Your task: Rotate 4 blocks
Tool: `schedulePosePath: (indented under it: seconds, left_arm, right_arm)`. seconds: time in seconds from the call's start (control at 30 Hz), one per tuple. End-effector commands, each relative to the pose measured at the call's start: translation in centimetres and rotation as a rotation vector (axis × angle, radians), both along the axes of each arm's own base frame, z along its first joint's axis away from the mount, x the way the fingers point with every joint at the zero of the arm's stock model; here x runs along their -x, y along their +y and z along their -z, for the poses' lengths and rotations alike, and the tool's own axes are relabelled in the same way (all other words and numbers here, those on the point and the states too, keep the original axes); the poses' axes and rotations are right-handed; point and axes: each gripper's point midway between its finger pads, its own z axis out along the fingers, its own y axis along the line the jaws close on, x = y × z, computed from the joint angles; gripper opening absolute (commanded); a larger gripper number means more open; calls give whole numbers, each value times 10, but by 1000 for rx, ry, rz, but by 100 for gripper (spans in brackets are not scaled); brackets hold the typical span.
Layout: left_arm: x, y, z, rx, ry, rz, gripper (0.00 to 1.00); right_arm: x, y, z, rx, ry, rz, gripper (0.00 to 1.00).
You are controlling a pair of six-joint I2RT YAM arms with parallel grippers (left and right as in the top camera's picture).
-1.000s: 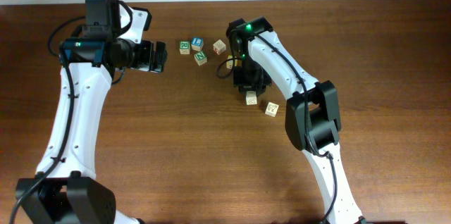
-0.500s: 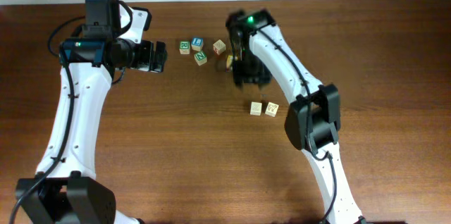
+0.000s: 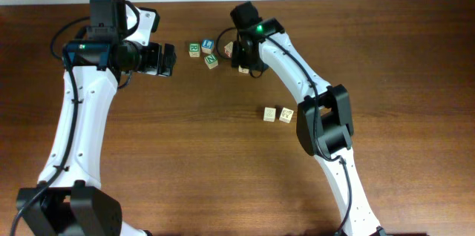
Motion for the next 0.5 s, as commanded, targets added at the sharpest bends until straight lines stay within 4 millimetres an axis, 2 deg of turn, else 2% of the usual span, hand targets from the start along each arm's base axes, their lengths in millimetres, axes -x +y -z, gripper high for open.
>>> schedulePosePath:
  seconds: [0.0, 0.07, 0.17, 0.3, 0.4, 0.47]
  left_arm:
    - [-4, -1, -8, 17, -19, -3, 99]
    - [-4, -1, -8, 17, -19, -3, 99]
    - [-4, -1, -8, 17, -19, -3, 99]
    - [-4, -1, -8, 17, -19, -3, 99]
    - [-4, -1, -8, 17, -19, -3, 99]
    - [-4, -1, -8, 17, -19, -3, 99]
  right_arm:
    - [6, -9, 17, 33, 30, 25, 48]
    - [3, -8, 14, 28, 16, 25, 43]
    - [-7, -7, 9, 21, -25, -4, 43]
    - [-12, -7, 7, 67, -67, -143, 43]
    - [-16, -13, -1, 99, -84, -133, 42]
    - [-19, -16, -7, 119, -96, -124, 34]
